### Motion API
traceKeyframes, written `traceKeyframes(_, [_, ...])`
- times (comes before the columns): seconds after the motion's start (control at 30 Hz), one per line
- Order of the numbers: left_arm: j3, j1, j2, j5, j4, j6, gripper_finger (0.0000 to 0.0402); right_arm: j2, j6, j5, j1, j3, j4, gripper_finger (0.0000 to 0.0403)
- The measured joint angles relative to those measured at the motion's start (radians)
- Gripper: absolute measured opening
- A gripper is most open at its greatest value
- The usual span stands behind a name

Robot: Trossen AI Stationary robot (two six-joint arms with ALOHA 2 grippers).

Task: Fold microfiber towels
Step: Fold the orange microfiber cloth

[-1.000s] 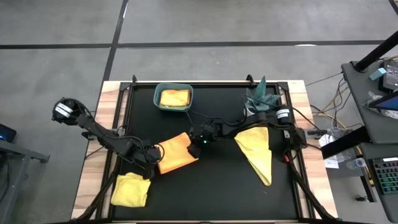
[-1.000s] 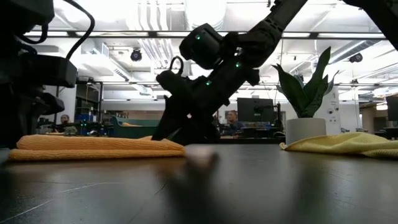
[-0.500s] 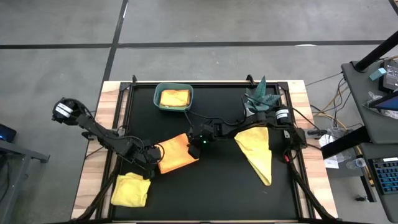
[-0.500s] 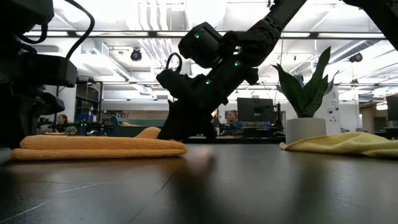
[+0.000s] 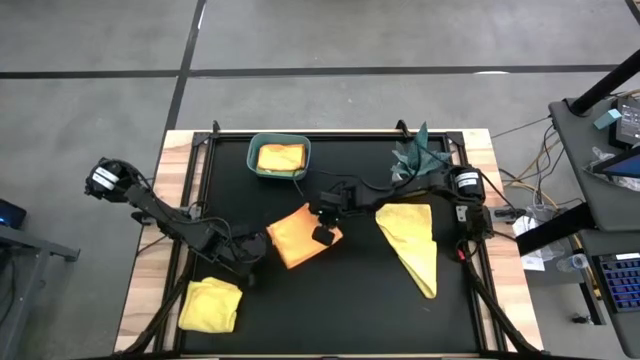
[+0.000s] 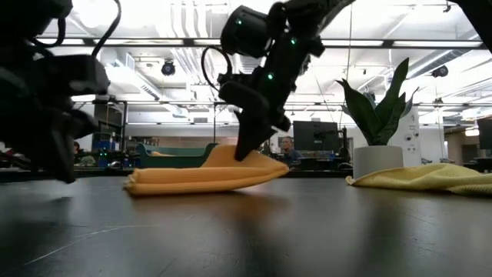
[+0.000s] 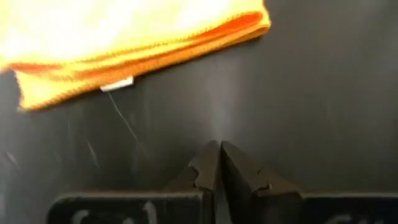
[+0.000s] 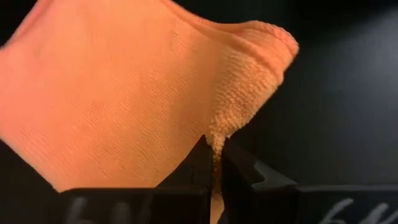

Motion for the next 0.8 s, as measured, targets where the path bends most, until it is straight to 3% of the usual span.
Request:
traceKeyframes(0.17, [0.000, 0.014, 0.000, -0.164, 0.081, 0.075, 0.0004, 0.002, -0.008, 0.057, 0.000, 0.071, -0.074, 0.0009])
traceKeyframes(0.4, [-0.020, 0.054, 0.000, -0.167, 0.147, 0.150, 0.0004, 0.010, 0.001, 0.058, 0.011, 0.118, -0.071, 0.0009])
traceKeyframes(0.8, [-0.169, 0.063, 0.005, -0.165, 0.434, 0.150, 0.0004, 0.036, 0.036, 0.051, 0.046, 0.119, 0.007, 0.0009])
